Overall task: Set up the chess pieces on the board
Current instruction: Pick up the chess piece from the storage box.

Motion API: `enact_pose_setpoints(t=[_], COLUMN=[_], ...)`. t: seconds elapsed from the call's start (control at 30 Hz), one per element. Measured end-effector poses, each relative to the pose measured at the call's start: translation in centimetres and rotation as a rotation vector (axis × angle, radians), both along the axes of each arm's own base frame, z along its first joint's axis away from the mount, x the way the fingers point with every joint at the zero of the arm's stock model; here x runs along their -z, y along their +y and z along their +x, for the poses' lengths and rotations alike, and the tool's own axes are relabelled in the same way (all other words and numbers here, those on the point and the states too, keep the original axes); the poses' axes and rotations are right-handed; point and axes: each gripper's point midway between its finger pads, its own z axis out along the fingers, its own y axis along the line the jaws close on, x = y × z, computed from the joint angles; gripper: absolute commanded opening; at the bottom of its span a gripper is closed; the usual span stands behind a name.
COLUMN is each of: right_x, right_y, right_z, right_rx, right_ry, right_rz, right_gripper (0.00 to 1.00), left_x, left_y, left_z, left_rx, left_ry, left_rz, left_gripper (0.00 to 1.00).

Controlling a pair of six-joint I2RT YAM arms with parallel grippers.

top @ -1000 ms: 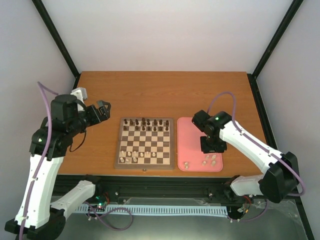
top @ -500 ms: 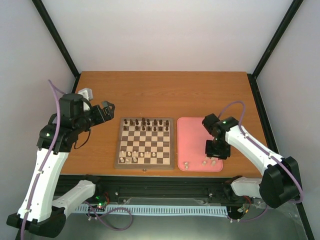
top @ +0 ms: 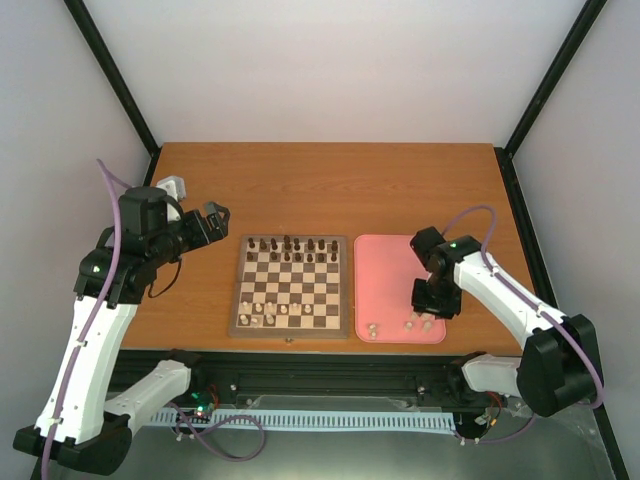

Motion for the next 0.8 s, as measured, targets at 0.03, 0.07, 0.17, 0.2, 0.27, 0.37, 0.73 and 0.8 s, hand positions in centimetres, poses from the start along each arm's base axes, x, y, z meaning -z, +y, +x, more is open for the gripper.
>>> enact_pose_setpoints(t=[0.03,0.07,0.17,0.2,0.27,0.37,0.73,0.8], right_x=[0.0,0.1,0.3,0.5,0.7,1.0,1.8,2.0], right_y=[0.0,0.0,-0.1,-0.1,-0.1,-0.2,-0.1,0.0], right_z=[0.0,-0.1,-0.5,-0.7,-1.1,-1.7,-2.1,-2.0], right_rx=[0.001,0.002,0.001,0.001,0.002,0.004,0.010,0.010], right_ry=[0.001,0.001,0.011,0.017,0.025,0.035,0.043,0.044], right_rz=[0.001,0.001,0.005,0.007,0.012,0.015,0.028,0.028], right_gripper=[0.39,0.39,0.39,0.39,0.38,0.38,0.38,0.38], left_x=[0.0,0.0,0.0,0.0,0.0,0.3,0.8,0.8], left_y=[0.0,0.0,0.0,0.0,0.0,0.1,0.0,0.1], left_z=[0.0,0.0,0.0,0.0,0.0,-0.1,-0.1,-0.1], left_rx=[0.000,-0.001,-0.002,-0.002,-0.002,-0.002,-0.001,-0.001], left_ry=[0.000,0.000,-0.001,-0.001,-0.001,0.005,0.018,0.018], left_rz=[0.000,0.001,0.001,0.001,0.001,0.002,0.005,0.005], left_gripper=[1.00,1.00,1.00,1.00,1.00,1.00,1.00,1.00])
